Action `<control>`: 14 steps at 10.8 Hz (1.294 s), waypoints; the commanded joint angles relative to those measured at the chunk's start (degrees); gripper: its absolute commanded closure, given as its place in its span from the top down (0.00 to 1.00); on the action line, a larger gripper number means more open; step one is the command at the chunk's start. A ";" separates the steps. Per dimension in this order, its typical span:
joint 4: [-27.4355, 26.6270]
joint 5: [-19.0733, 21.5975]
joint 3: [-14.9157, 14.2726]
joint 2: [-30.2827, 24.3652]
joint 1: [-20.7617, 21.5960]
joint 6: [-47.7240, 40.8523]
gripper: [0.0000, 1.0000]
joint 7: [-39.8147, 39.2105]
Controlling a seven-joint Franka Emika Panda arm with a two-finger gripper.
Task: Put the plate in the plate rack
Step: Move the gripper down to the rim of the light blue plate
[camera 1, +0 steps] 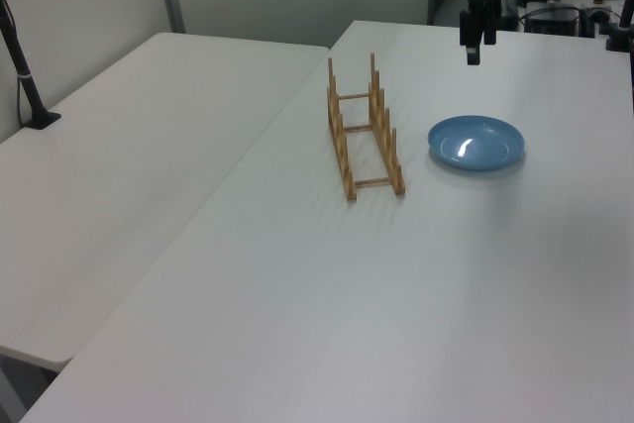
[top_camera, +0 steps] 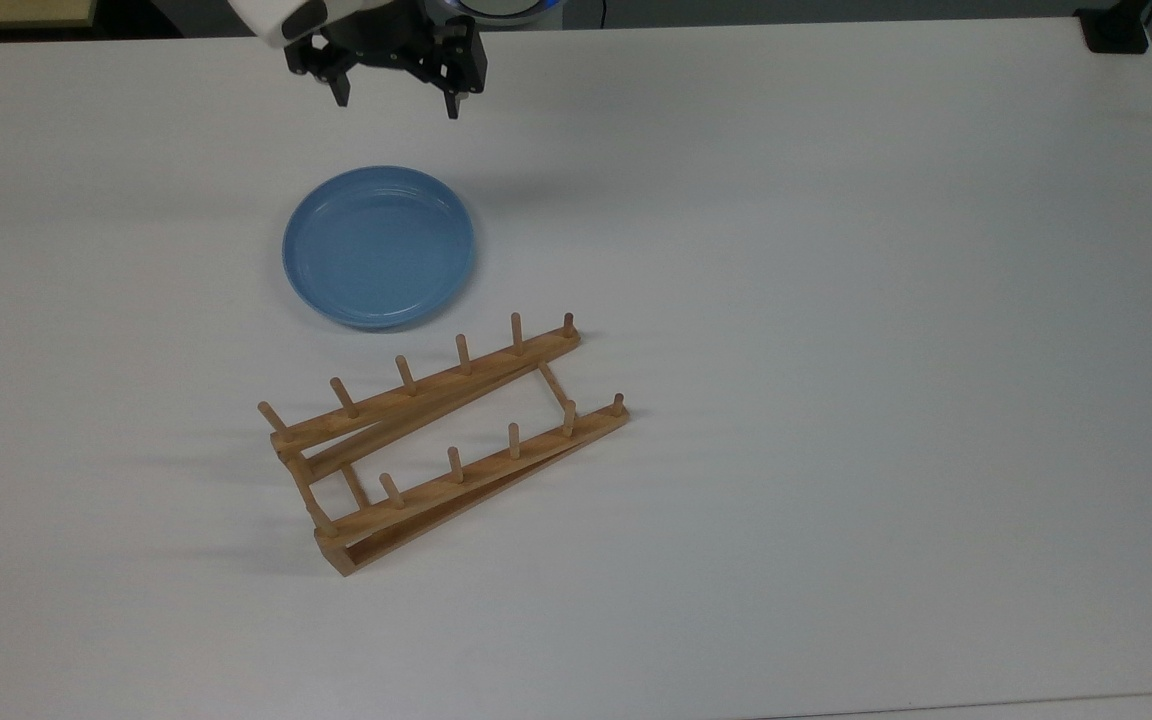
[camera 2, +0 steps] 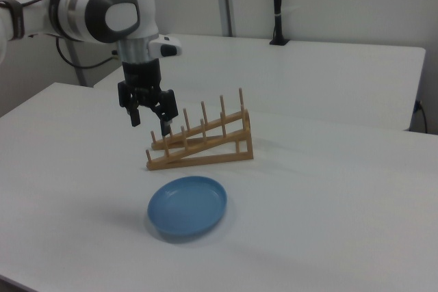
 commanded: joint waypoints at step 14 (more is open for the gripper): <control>-0.84 4.05 -4.52 19.30 -7.66 18.28 0.71 -28.28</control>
